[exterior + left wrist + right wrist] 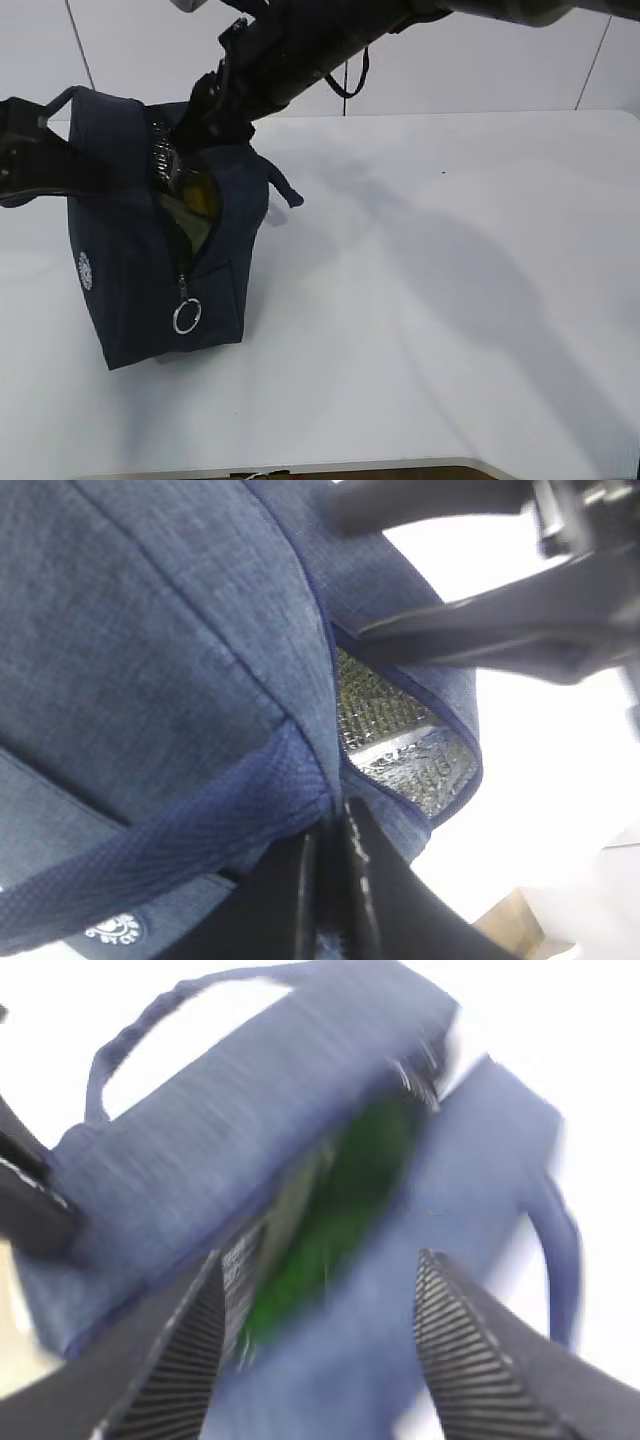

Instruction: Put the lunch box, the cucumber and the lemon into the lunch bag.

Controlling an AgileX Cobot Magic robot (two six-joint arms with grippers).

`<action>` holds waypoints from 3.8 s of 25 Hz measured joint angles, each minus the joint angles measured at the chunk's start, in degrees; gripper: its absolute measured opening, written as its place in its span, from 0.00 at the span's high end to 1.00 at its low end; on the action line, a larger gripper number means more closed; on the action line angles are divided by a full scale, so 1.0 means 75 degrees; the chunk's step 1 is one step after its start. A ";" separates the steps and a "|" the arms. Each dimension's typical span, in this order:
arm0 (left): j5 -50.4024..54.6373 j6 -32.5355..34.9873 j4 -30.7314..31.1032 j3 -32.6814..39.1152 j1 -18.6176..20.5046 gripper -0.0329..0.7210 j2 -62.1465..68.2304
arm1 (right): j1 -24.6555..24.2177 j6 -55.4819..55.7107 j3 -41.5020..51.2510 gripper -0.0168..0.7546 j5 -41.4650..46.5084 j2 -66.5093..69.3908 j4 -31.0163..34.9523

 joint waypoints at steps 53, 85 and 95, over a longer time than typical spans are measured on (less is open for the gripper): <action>-0.0400 0.0014 0.0539 0.0000 0.0000 0.97 0.0000 | -0.1287 0.4408 -0.0035 0.36 0.1679 0.0718 0.2196; -0.0487 0.0014 0.0539 0.0000 0.0000 0.97 0.0000 | -0.1133 0.3831 -0.0035 0.96 0.1208 0.0778 0.2229; -0.0298 0.0190 0.0471 0.0000 0.0000 0.97 0.0000 | -0.1133 0.3648 -0.0035 0.97 0.1415 0.0418 0.1455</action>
